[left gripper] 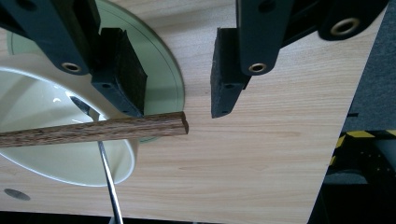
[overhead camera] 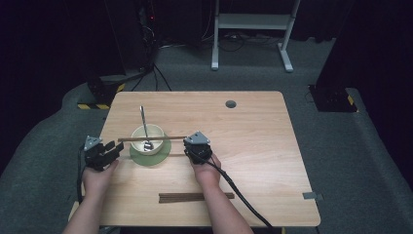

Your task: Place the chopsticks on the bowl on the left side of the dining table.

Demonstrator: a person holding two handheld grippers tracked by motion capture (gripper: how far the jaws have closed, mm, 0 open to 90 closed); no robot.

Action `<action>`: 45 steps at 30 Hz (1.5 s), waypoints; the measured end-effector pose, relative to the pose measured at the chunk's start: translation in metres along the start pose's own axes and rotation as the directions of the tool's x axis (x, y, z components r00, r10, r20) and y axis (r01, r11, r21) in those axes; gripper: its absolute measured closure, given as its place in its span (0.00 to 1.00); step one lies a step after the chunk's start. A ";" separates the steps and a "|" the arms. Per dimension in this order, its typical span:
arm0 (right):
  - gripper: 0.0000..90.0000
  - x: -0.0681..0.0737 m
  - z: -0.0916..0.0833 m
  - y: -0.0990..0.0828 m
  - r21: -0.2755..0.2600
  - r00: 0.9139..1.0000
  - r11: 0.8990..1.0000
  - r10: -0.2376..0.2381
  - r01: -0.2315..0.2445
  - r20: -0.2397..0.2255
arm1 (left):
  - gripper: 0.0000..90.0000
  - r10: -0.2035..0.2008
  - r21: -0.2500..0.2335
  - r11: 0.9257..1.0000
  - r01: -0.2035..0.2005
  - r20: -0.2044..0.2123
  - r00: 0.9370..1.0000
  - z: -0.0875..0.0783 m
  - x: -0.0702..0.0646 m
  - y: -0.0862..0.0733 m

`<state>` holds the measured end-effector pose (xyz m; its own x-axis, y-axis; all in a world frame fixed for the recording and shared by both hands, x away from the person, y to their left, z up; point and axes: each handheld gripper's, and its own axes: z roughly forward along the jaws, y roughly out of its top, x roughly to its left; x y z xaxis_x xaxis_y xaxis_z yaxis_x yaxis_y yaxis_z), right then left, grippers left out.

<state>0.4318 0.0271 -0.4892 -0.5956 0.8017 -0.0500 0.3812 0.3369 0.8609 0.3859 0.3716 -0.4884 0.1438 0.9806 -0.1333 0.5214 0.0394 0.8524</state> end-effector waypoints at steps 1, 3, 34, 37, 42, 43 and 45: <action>0.77 -0.001 -0.001 0.000 -0.003 1.000 1.000 -0.013 0.013 0.002 | 0.61 0.000 -0.004 1.000 0.000 0.002 1.000 0.000 -0.001 0.000; 0.71 -0.002 -0.004 -0.001 -0.012 1.000 1.000 -0.015 0.015 0.005 | 0.58 0.013 -0.002 1.000 -0.013 0.010 1.000 -0.002 -0.002 0.000; 0.44 -0.093 -0.101 -0.078 0.073 0.989 0.997 -0.021 0.010 0.149 | 0.31 0.209 0.239 0.936 -0.257 0.210 0.955 -0.001 -0.071 -0.050; 0.42 -0.120 -0.124 -0.099 0.112 0.984 0.993 0.023 -0.043 0.178 | 0.26 0.239 0.224 0.933 -0.281 0.198 0.951 0.001 -0.074 -0.052; 0.41 -0.145 -0.144 -0.113 0.144 0.973 0.982 0.089 -0.121 0.211 | 0.24 0.232 0.200 0.943 -0.265 0.174 0.957 0.001 -0.078 -0.056; 0.40 -0.150 -0.148 -0.116 0.152 0.971 0.980 0.093 -0.128 0.219 | 0.24 0.230 0.199 0.945 -0.261 0.168 0.959 0.000 -0.079 -0.057; 0.38 -0.155 -0.153 -0.121 0.165 0.965 0.974 0.115 -0.156 0.234 | 0.25 0.225 0.190 0.949 -0.252 0.155 0.962 -0.001 -0.080 -0.059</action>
<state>0.3693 -0.2133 -0.5080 -0.3657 0.9282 -0.0682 0.5802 0.2847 0.7631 0.3430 0.2912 -0.5272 0.3856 0.9225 -0.0146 0.6180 -0.2465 0.7465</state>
